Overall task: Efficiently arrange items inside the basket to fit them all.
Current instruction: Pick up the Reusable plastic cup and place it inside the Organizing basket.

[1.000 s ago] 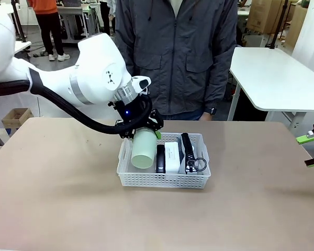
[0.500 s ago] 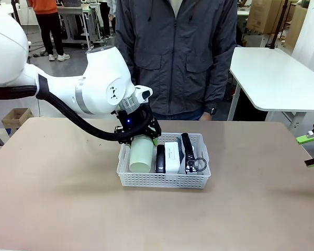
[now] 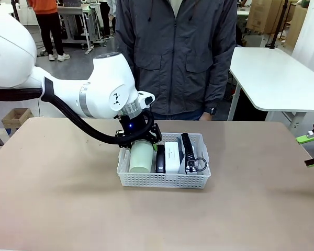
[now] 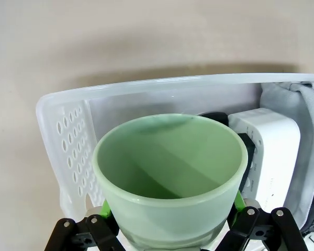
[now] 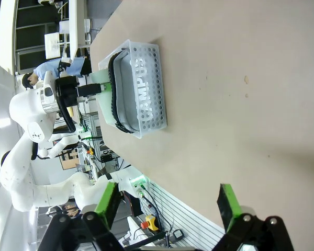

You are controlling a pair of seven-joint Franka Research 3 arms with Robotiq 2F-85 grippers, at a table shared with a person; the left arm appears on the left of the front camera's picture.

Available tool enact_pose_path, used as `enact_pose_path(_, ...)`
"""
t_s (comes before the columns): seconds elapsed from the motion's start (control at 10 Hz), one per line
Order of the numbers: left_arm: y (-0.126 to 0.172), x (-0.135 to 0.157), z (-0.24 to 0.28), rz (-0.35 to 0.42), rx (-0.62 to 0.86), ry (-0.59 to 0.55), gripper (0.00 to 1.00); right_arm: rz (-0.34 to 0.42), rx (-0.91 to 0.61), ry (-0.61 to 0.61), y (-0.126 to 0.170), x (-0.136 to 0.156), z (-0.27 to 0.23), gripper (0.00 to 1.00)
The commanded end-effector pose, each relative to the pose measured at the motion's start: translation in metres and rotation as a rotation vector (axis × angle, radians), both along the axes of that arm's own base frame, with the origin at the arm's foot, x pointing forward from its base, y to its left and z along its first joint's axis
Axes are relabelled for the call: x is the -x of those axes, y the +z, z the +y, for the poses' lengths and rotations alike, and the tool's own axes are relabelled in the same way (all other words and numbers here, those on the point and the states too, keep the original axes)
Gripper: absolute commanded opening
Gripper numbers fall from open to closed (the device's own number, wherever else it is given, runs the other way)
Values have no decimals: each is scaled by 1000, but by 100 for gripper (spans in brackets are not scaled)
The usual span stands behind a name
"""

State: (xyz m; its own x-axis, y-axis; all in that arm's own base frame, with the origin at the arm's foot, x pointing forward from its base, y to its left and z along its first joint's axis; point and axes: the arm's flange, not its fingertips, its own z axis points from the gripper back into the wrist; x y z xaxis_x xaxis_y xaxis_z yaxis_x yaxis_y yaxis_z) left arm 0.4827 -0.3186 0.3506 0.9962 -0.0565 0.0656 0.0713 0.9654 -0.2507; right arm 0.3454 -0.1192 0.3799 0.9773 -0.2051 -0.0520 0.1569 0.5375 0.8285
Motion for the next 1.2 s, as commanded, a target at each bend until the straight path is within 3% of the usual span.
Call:
enact_pose_path(0.0,5,-3,-7,-8,-26,22,91,-9,-9,4,2,0,-1,100)
enact_pose_path(0.1,5,-3,-7,-3,-28,26,91,-9,-9,4,2,0,-1,100)
enact_pose_path(0.3,5,-3,-7,7,-27,21,100,-9,-9,4,2,0,-1,100)
enact_pose_path(0.7,13,-1,-2,-14,-10,32,100,-9,-9,4,2,0,-1,100)
enact_pose_path(0.9,38,5,9,-13,56,12,100,-9,-9,4,2,0,-1,100)
enact_pose_path(1.1,83,15,43,-19,224,6,100,-9,-9,4,2,0,-1,100)
